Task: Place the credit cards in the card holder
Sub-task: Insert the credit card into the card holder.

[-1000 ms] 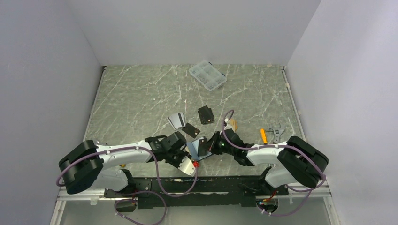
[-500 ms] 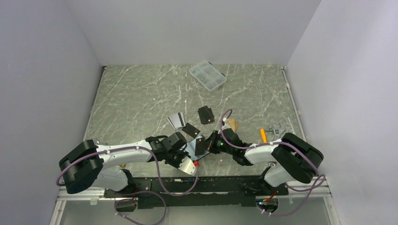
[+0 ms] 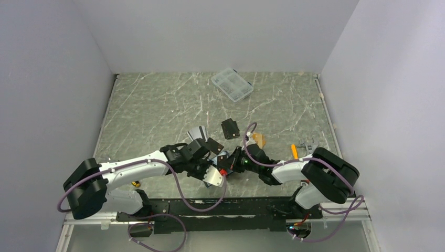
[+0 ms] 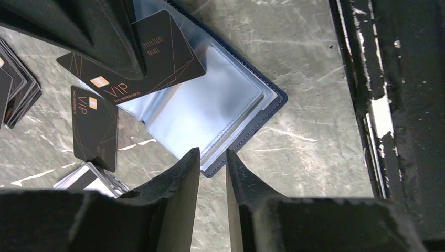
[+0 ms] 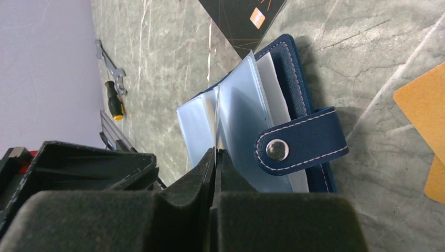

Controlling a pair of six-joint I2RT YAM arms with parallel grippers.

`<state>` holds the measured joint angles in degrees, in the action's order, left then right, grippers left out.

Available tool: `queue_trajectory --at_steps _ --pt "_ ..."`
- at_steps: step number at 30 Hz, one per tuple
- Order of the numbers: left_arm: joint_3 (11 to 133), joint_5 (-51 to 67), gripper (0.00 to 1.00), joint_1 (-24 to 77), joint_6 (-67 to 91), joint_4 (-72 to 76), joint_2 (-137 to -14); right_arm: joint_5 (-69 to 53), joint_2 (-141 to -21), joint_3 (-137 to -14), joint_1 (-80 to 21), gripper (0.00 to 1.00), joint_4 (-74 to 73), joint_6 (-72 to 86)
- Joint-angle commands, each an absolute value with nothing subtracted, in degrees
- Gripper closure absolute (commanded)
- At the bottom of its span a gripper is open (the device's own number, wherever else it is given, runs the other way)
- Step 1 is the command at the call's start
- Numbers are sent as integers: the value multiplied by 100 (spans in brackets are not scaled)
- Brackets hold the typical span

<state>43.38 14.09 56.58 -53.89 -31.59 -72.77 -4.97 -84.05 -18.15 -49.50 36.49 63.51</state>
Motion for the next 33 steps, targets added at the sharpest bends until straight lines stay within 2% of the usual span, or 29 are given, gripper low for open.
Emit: queue_trajectory --at_steps 1,8,12,21,33 --pt "4036 1340 69 5620 -5776 -2688 -7455 -460 -8412 -1906 -4979 100 4007 6249" --pt "3579 941 65 5616 -6190 -1826 -7542 -530 -8469 -1978 -4983 100 4045 6220" --pt "3595 866 59 5616 -6195 -1732 -7539 -603 -8559 -1955 -4979 100 4138 6245" --pt "3927 1051 60 5617 -6124 -2105 -7560 -588 -8601 -1868 -4976 100 4178 6268" --pt "3491 922 65 5780 -6708 -1744 -7918 -658 -8606 -1886 -4962 100 4228 6234"
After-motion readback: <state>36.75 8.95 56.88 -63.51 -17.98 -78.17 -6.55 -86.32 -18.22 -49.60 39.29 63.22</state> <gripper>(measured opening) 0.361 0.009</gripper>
